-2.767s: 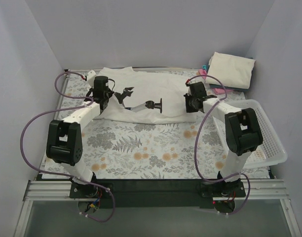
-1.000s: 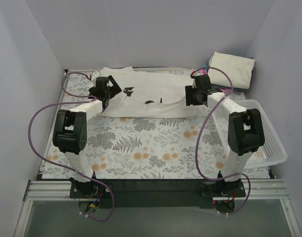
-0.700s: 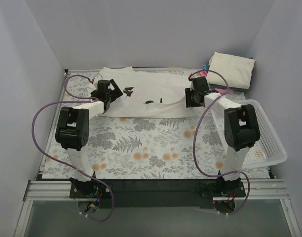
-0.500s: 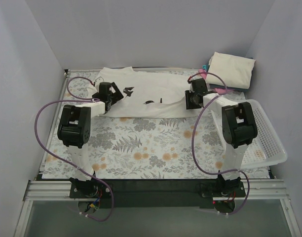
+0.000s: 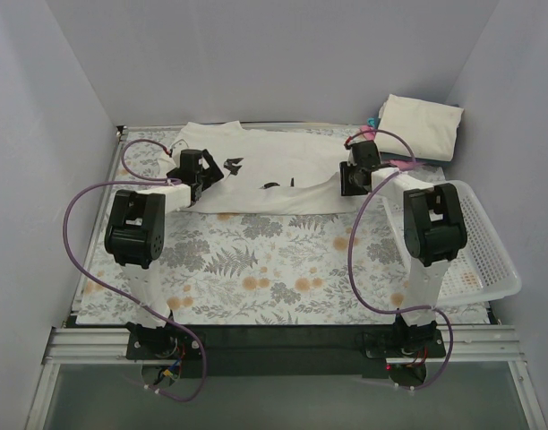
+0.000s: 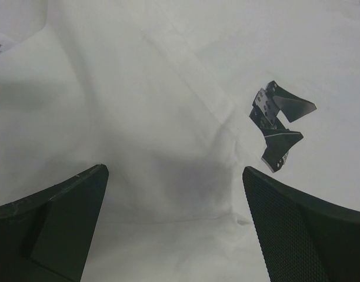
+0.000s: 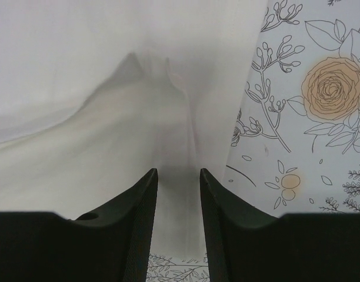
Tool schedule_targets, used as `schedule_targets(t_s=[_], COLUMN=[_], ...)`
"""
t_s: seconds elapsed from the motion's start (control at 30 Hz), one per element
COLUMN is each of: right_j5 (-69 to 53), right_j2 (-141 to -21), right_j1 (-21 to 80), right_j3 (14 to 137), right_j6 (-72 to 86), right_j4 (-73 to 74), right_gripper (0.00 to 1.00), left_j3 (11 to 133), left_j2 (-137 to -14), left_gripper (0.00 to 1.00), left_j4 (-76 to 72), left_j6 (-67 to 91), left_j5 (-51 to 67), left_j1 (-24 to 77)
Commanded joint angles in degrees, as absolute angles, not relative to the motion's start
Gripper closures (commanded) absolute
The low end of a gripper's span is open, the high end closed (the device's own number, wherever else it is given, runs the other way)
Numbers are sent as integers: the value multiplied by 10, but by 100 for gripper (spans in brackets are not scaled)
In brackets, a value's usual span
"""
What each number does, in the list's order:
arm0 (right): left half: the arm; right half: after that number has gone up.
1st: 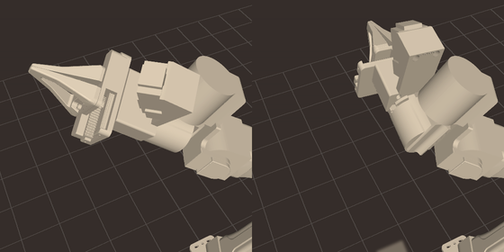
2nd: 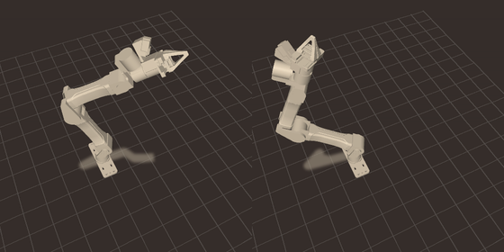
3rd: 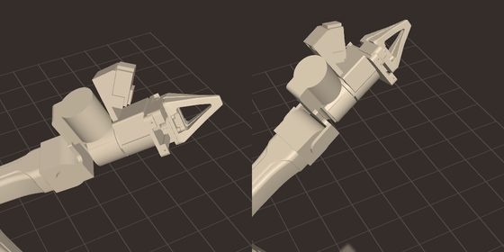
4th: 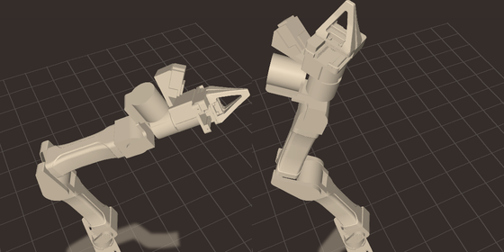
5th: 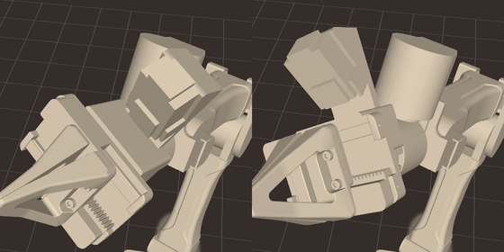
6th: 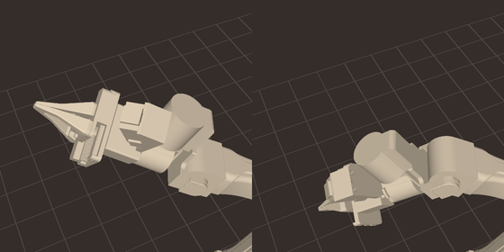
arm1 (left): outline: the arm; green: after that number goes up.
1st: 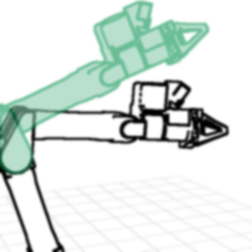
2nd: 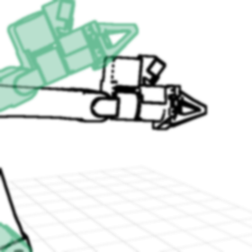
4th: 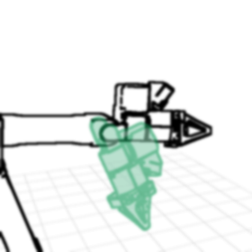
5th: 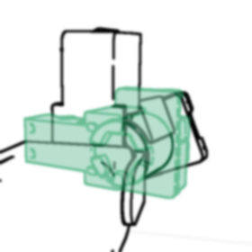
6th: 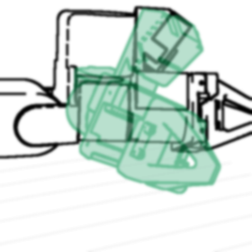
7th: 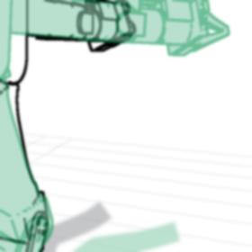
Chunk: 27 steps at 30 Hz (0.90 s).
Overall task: Fold and stack the t-shirts
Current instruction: Fold the tshirt
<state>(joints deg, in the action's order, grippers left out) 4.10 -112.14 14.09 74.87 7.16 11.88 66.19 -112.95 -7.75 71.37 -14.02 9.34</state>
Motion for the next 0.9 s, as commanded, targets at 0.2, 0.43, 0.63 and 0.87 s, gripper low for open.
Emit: schedule_targets(t_s=[0.2,0.43,0.63,0.87], right_j5=[15,29,33,21], right_j2=[-1143,-1141,-1147,-1176], right_j1=[136,135,134,134], right_j3=[779,783,811,857], right_j6=[63,63,62,54], right_j4=[103,103,103,105], right_gripper=[74,77,71,70], left_j3=[672,674,680,679], left_j2=[-1105,-1107,-1114,-1112], left_gripper=[9,9,9,9], left_j4=[-73,-69,-60,-56], left_j6=[709,709,709,708], left_j5=[-159,-158,-161,-163], left_j1=[91,91,90,89])
